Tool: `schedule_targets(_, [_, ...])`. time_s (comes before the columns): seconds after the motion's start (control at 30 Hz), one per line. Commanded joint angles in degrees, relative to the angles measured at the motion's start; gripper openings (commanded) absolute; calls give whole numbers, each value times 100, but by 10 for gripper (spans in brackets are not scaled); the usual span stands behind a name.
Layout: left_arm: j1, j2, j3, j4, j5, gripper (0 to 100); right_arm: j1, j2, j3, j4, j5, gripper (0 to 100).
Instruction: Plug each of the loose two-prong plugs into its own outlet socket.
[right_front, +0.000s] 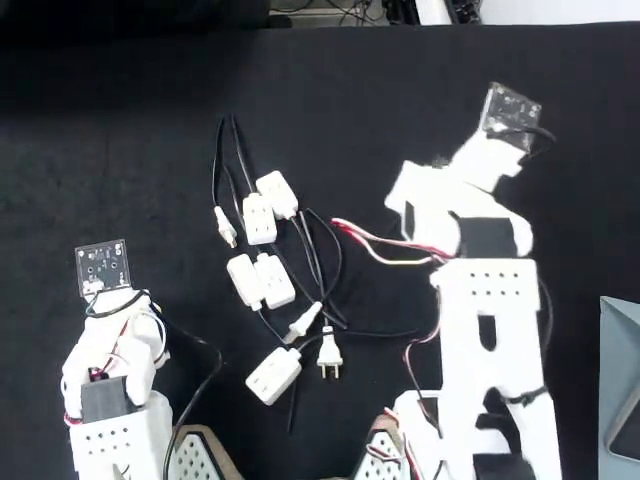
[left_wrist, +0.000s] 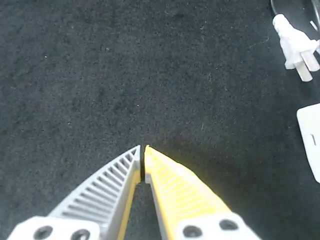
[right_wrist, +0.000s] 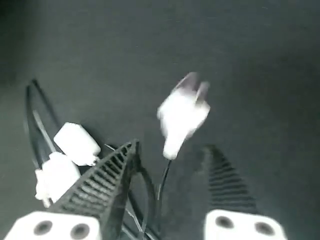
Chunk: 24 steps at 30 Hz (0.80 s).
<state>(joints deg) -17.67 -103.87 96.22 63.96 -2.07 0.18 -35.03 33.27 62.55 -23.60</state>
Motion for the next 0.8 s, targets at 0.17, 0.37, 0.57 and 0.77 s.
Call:
schedule_targets(0.17, [-31,-44,31,-114,0,30,264,-338,-22,1468,2945,293])
schedule_targets(0.37, [-31,-44,31,-114,0,30,492,-321,453,1152,5943,293])
schedule_targets(0.57, [-31,-44,31,-114,0,30,589,-251,1130,-501,7754,293])
schedule_targets(0.77, [-31,-44,31,-114,0,30,589,804,1156,-1064,8527,295])
